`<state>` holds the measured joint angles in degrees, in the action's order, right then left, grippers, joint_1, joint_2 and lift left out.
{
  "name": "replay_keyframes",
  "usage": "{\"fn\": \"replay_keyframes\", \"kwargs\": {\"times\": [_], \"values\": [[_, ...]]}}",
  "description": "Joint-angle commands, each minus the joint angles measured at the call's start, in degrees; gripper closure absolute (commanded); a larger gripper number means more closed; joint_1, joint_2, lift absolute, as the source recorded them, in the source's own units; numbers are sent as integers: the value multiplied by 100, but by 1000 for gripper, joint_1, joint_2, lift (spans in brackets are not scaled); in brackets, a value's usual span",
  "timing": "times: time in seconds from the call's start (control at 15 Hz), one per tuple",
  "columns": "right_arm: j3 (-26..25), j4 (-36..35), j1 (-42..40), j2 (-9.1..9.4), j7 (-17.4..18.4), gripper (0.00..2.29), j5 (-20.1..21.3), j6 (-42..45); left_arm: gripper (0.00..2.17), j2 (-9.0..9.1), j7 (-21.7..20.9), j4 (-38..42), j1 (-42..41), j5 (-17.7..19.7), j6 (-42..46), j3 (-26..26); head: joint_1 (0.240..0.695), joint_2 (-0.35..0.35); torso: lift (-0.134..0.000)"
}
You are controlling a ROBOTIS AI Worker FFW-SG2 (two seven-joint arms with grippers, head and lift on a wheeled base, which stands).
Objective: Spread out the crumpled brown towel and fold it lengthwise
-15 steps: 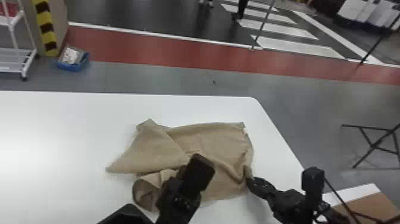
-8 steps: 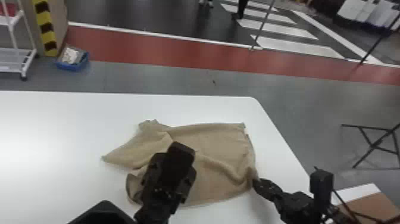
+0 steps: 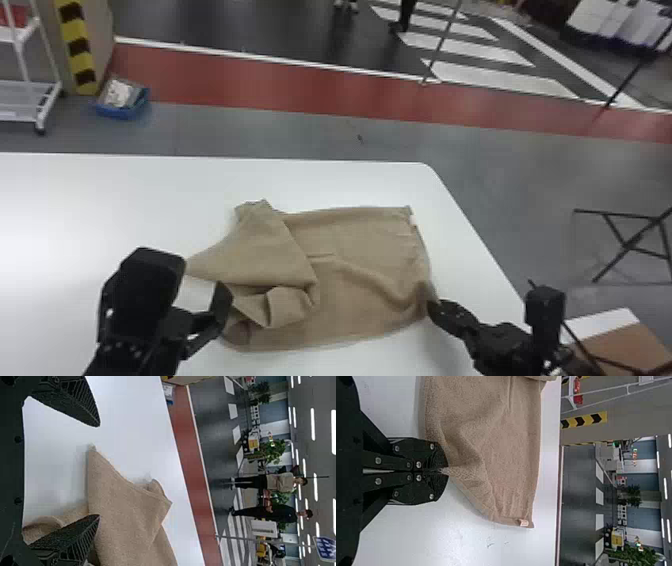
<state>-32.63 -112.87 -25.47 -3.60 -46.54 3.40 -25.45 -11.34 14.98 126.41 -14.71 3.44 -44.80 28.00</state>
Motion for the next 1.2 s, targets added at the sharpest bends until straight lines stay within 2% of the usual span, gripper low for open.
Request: {"fn": "replay_keyframes", "kwargs": {"times": [0.0, 0.07, 0.27, 0.33, 0.47, 0.67, 0.87, 1.13], "values": [[46, 63, 51, 9, 13, 1450, 47, 0, 113, -87, -74, 182, -321, 219, 19, -154, 695, -350, -125], [81, 89, 77, 9, 13, 1450, 82, 0, 201, -79, -162, 279, -427, 254, 36, -145, 695, -350, -125], [125, 89, 86, 26, 31, 1450, 109, 0, 282, -61, -294, 437, -453, 553, 89, 30, 695, -350, -125], [116, 89, 77, 35, 22, 1450, 109, 0, 400, -8, -285, 446, -409, 553, 89, 136, 695, -350, -125], [90, 98, 7, 26, 22, 1450, 91, 105, 417, 44, -267, 402, -146, 562, 36, 373, 695, -350, -125], [2, 89, -116, 26, 13, 1450, -6, 264, 417, 211, -92, -521, 452, 210, 142, 663, 695, -350, -125], [-165, 63, -204, 18, -48, 1450, -102, 334, 417, 220, -4, -1172, 821, -27, 212, 584, 695, -350, -125], [-156, 28, -213, 18, -57, 1450, -129, 334, 417, 194, -39, -1347, 927, -54, 195, 338, 695, -350, -125]]}}
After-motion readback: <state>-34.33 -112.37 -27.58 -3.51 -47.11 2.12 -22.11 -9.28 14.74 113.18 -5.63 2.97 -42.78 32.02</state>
